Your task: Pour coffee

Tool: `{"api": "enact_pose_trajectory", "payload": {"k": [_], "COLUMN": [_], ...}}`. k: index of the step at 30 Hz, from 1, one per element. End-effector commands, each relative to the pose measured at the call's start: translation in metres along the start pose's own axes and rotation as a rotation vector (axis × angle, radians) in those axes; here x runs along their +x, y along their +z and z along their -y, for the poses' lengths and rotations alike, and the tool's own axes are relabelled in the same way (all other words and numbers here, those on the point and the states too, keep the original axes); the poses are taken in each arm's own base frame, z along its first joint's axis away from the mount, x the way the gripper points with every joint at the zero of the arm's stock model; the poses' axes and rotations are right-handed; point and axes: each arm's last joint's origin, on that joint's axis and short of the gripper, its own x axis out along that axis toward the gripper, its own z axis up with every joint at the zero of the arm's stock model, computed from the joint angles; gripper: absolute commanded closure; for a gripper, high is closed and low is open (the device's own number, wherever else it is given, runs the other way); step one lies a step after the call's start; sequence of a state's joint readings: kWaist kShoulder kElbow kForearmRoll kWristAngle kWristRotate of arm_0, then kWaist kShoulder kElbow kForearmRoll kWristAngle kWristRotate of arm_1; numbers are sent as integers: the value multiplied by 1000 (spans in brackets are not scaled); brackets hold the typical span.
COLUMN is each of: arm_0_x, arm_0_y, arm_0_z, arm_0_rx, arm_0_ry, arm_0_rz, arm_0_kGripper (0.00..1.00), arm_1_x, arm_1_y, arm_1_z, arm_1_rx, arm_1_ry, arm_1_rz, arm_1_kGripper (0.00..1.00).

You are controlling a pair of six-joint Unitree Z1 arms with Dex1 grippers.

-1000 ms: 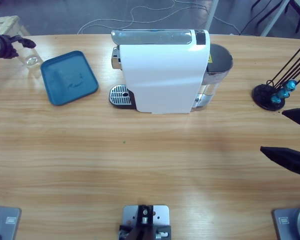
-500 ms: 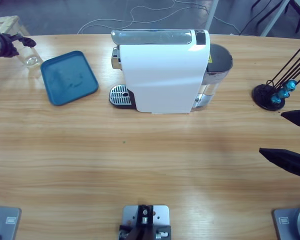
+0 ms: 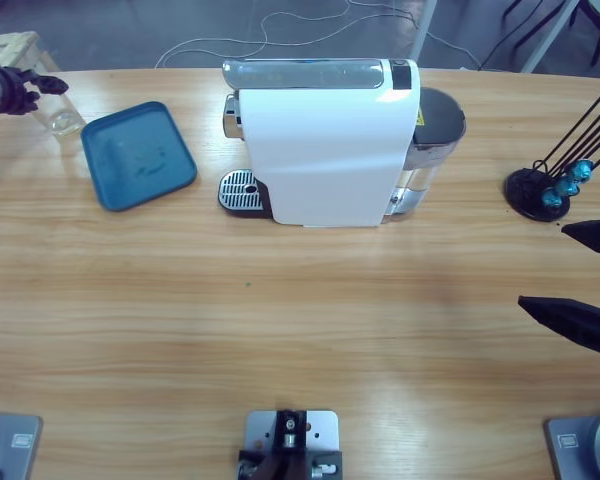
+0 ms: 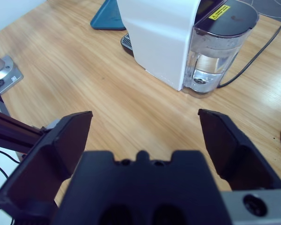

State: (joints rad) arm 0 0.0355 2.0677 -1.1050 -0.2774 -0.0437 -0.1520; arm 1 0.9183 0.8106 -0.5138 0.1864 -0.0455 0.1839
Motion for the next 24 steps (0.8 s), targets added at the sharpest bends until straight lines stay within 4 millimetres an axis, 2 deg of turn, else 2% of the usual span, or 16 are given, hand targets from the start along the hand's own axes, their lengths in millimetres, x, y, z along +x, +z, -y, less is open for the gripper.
{"api": "enact_pose_trajectory", "payload": {"k": [1,3,6,7,9,11,14,18,21,24], "arm_0_x": [-22,-49,-102,-125,-162,-186,-198,-198,-191,-180], "arm_0_y": [-11,-2,5,7,3,-7,-36,-75,-92,-98], "arm_0_z": [16,30,63,78,102,114,110,110,130,146], "arm_0_rx": [104,142,244,304,379,415,426,445,498,530], "arm_0_ry": [-41,-68,-146,-184,-262,-317,-418,-545,-655,-698], "arm_0_rz": [-39,-1,75,98,117,96,26,-75,-129,-124], "arm_0_kGripper": [451,451,451,451,451,451,451,455,474,474], "arm_1_x": [3,3,3,4,6,6,3,-13,-18,-16], "arm_1_y": [-8,-8,-8,-8,-7,-7,-1,6,1,0], "arm_1_z": [2,2,2,1,1,0,0,-1,0,-1], "arm_1_rx": [0,0,0,0,0,-1,-2,-14,-18,-19], "arm_1_ry": [-2,-4,-3,-2,1,7,5,5,15,15], "arm_1_rz": [-14,-13,-14,-18,-27,-40,-52,-65,-66,-74], "arm_1_kGripper": [0,0,0,0,0,0,0,0,0,0]}}
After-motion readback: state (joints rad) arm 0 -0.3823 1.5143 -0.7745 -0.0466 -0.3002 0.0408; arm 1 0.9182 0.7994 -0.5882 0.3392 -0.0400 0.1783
